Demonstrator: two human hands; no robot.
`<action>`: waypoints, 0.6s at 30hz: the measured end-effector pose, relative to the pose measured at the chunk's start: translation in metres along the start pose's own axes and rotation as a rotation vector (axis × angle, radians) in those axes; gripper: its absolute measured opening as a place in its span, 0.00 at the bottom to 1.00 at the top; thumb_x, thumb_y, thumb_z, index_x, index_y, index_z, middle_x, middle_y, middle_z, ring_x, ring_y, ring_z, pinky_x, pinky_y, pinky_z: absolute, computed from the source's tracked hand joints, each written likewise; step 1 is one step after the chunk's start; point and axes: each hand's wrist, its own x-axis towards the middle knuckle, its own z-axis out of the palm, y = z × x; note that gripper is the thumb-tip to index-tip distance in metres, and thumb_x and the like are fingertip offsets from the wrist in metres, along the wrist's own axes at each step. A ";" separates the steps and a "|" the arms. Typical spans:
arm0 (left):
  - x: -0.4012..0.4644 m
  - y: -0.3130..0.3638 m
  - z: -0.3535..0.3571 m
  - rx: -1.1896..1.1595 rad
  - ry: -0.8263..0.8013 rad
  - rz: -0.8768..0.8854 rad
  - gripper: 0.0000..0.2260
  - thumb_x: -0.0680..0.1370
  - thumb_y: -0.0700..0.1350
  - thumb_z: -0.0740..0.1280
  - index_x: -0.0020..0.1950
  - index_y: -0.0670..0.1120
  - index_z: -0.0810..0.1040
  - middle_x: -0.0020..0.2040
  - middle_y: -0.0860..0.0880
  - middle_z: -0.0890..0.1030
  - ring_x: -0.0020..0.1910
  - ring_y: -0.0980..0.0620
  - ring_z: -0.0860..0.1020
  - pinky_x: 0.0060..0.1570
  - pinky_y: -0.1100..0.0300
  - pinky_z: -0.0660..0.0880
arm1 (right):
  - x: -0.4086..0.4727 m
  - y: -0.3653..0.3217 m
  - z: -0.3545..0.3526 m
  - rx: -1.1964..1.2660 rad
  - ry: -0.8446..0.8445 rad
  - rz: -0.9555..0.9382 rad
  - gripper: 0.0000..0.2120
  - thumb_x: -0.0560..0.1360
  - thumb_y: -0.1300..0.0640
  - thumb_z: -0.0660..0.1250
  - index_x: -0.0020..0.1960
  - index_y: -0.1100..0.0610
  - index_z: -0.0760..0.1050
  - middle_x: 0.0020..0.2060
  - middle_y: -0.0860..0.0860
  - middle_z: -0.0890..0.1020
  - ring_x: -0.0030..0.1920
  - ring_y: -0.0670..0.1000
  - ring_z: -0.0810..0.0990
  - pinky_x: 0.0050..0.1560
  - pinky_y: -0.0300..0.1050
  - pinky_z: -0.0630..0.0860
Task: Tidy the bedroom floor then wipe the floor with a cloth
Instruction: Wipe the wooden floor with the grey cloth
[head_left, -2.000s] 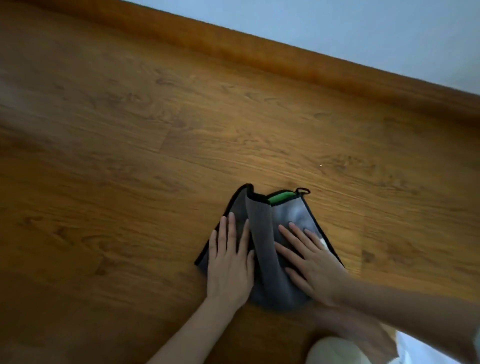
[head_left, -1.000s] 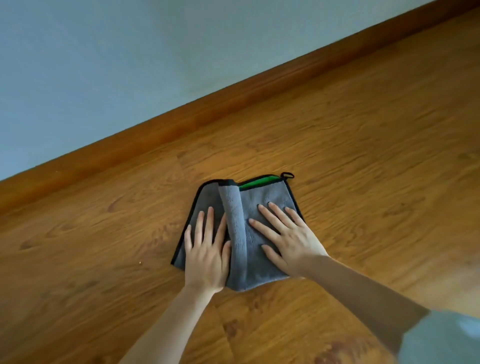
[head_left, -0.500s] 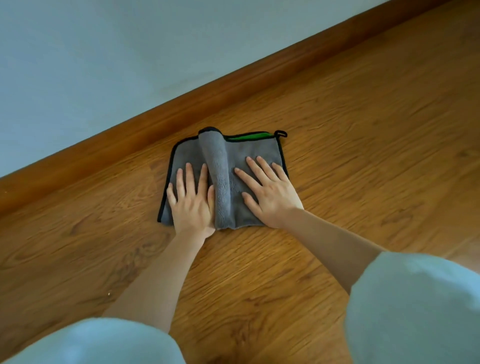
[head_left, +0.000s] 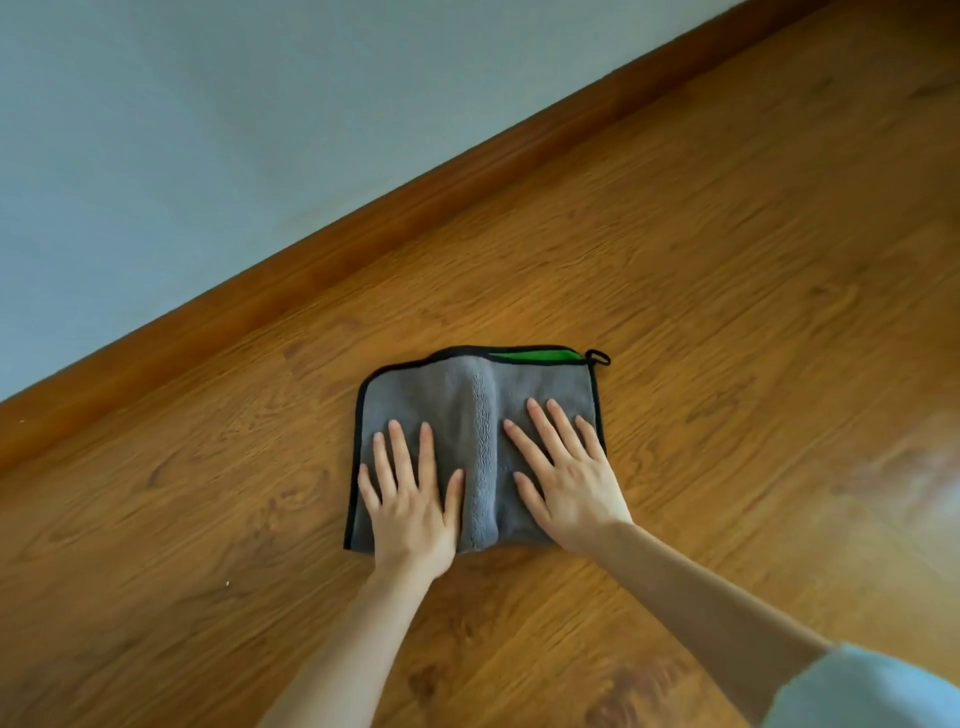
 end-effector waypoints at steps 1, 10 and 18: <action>-0.009 0.003 0.003 0.005 0.009 0.011 0.31 0.80 0.60 0.37 0.75 0.44 0.59 0.74 0.37 0.61 0.72 0.36 0.61 0.66 0.38 0.62 | -0.013 0.001 0.002 0.006 0.010 0.013 0.26 0.79 0.43 0.49 0.75 0.49 0.59 0.73 0.55 0.63 0.74 0.57 0.60 0.71 0.55 0.52; -0.046 0.015 0.024 0.034 0.070 0.051 0.29 0.81 0.58 0.41 0.75 0.44 0.61 0.74 0.37 0.61 0.72 0.37 0.61 0.66 0.40 0.57 | -0.058 -0.007 0.013 0.050 0.065 0.123 0.25 0.78 0.44 0.51 0.74 0.49 0.61 0.73 0.54 0.64 0.74 0.56 0.59 0.71 0.55 0.53; -0.101 0.025 0.040 -0.032 0.074 0.155 0.26 0.81 0.55 0.42 0.74 0.46 0.62 0.75 0.41 0.61 0.73 0.41 0.60 0.65 0.43 0.60 | -0.128 -0.012 0.022 0.039 0.070 0.067 0.25 0.77 0.46 0.54 0.73 0.50 0.64 0.72 0.54 0.65 0.73 0.57 0.62 0.70 0.55 0.56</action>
